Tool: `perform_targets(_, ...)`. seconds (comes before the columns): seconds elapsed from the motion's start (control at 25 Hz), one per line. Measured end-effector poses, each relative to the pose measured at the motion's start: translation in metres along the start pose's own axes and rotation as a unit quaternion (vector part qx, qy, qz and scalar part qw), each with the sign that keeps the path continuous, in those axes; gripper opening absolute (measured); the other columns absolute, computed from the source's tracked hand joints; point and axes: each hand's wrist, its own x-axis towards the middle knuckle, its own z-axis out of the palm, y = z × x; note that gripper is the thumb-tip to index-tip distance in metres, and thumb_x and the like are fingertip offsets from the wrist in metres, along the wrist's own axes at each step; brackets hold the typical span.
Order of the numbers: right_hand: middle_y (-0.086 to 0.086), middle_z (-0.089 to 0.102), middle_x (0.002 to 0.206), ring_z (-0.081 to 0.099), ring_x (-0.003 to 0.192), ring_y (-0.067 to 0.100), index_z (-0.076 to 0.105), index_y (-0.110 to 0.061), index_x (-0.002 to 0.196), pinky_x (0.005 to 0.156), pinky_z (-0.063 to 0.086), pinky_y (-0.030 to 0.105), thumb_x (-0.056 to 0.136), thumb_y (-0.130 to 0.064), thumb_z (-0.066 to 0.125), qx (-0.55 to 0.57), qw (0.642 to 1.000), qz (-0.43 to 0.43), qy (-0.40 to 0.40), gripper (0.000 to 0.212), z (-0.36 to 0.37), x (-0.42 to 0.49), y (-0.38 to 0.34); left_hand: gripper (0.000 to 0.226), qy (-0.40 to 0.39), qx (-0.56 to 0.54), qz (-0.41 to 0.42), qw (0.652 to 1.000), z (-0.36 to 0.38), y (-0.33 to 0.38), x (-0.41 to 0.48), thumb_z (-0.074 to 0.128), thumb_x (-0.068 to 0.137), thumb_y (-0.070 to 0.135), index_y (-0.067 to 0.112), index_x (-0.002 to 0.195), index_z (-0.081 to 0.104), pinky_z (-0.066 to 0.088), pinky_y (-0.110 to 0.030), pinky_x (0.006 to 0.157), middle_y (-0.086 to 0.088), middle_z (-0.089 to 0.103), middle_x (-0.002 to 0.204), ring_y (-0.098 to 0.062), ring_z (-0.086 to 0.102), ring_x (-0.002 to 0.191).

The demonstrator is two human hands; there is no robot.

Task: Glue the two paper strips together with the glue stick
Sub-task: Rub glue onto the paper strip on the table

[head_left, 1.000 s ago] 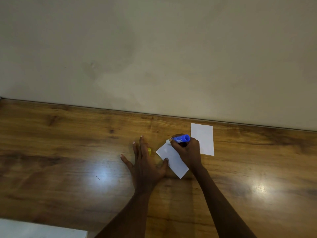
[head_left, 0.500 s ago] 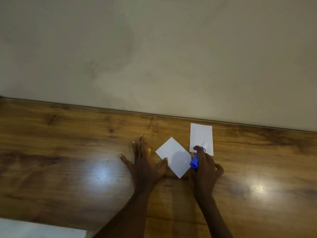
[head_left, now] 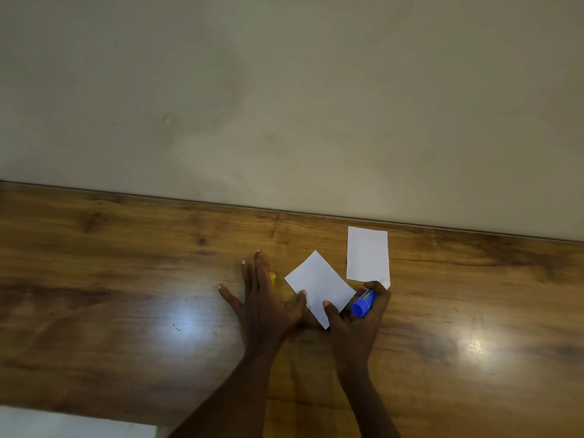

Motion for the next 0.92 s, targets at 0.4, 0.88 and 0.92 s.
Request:
perform_targets(0.4,0.006,0.048,0.11,0.052,0.085,0.012,0.034,-0.024,0.103,0.068,0.047,0.01,0.068,0.013,0.063,-0.181,0.939,-0.157,-0.248,0.059,-0.018,0.058,-0.03,0.098,-0.002,-0.057,-0.01,0.998,-0.005,0.002,-0.003,0.04,0.071,0.07,0.019,0.143,-0.002,-0.025,-0.053,0.103,-0.009,0.022,0.153,-0.016,-0.009,0.137)
perform_targets(0.88,0.001,0.053,0.088,0.05,0.074,0.015,0.048,-0.009,0.108,0.072,0.042,0.025,0.082,-0.016,0.06,-0.181,0.939,-0.184,-0.227,0.029,0.013,0.047,-0.03,0.111,-0.014,-0.017,-0.006,1.0,0.0,-0.002,0.001,0.061,0.066,0.061,0.024,0.141,-0.011,-0.026,-0.053,0.101,-0.008,0.026,0.151,-0.025,0.002,0.143)
perform_targets(0.92,0.001,0.053,0.083,0.05,0.069,0.014,0.048,-0.007,0.109,0.063,0.045,0.018,0.085,-0.015,0.055,-0.089,0.964,-0.116,-0.223,0.026,0.016,0.039,-0.027,0.112,-0.017,-0.02,-0.008,1.0,0.0,-0.003,0.001,0.061,0.066,0.062,0.028,0.137,-0.019,-0.026,-0.053,0.101,-0.008,0.025,0.152,-0.024,0.001,0.143)
